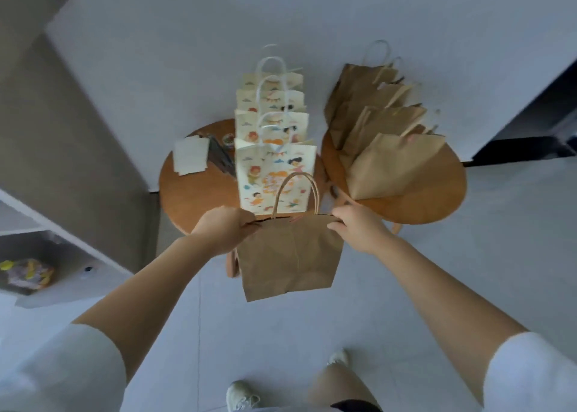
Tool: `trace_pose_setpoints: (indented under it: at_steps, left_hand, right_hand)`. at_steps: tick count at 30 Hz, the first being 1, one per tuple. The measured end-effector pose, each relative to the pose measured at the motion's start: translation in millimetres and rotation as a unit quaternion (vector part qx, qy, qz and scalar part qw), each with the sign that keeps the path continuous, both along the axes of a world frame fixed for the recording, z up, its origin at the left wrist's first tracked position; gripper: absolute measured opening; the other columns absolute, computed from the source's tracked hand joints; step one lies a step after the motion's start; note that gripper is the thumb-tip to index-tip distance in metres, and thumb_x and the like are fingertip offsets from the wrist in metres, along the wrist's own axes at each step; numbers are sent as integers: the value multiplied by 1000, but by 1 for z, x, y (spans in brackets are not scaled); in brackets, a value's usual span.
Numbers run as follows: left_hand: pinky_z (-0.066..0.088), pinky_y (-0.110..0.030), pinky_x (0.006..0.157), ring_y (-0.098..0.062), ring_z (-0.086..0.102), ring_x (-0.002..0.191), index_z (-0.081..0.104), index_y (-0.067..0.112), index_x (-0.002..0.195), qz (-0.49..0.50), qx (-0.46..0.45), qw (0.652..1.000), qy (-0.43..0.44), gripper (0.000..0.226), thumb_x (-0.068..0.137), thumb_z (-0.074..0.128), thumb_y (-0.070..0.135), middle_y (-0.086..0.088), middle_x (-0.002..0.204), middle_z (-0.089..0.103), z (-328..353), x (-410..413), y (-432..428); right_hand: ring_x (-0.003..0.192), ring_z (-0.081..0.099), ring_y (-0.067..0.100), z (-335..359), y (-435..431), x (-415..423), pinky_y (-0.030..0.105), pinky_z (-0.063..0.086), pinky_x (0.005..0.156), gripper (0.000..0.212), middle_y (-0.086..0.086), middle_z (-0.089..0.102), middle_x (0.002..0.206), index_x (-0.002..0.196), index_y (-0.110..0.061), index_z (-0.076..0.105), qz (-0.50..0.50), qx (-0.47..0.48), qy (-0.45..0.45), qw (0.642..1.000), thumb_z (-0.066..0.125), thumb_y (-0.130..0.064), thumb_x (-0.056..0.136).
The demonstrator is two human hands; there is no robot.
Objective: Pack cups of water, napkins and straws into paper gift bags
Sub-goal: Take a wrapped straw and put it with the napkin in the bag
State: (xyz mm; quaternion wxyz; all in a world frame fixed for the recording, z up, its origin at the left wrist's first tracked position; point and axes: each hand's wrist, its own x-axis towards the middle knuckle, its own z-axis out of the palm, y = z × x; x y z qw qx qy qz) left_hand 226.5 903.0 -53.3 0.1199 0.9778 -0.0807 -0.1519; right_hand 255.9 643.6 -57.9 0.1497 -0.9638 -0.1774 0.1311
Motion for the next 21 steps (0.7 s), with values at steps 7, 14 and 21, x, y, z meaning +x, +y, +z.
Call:
trace_pose_setpoints:
  at_steps: [7,14,21]
  left_hand:
    - [39,-31,69,-27,58,96,65,17,103,-88,5,995,-47,32,98,43,40,-6,99,66,12,43,-150]
    - [33,-28,62,-22,56,81,67,17,97,-115,-5,991,-70,31,97,46,41,2,75,55,15,94,-305]
    - [48,-37,68,-24,59,78,67,12,94,-98,-53,993,-50,38,98,43,42,-5,84,65,16,145,-398]
  right_hand:
    - [62,48,23,9,-151,0,32,34,56,40,-2,43,58,60,-16,32,-106,35,-17,994,54,-19,93]
    - [58,36,20,16,-302,33,29,20,49,46,-2,35,56,57,-17,23,-143,34,-60,987,55,-16,91]
    - [60,37,24,26,-399,79,31,22,51,41,1,35,55,60,-12,29,-165,24,-90,982,56,-16,90]
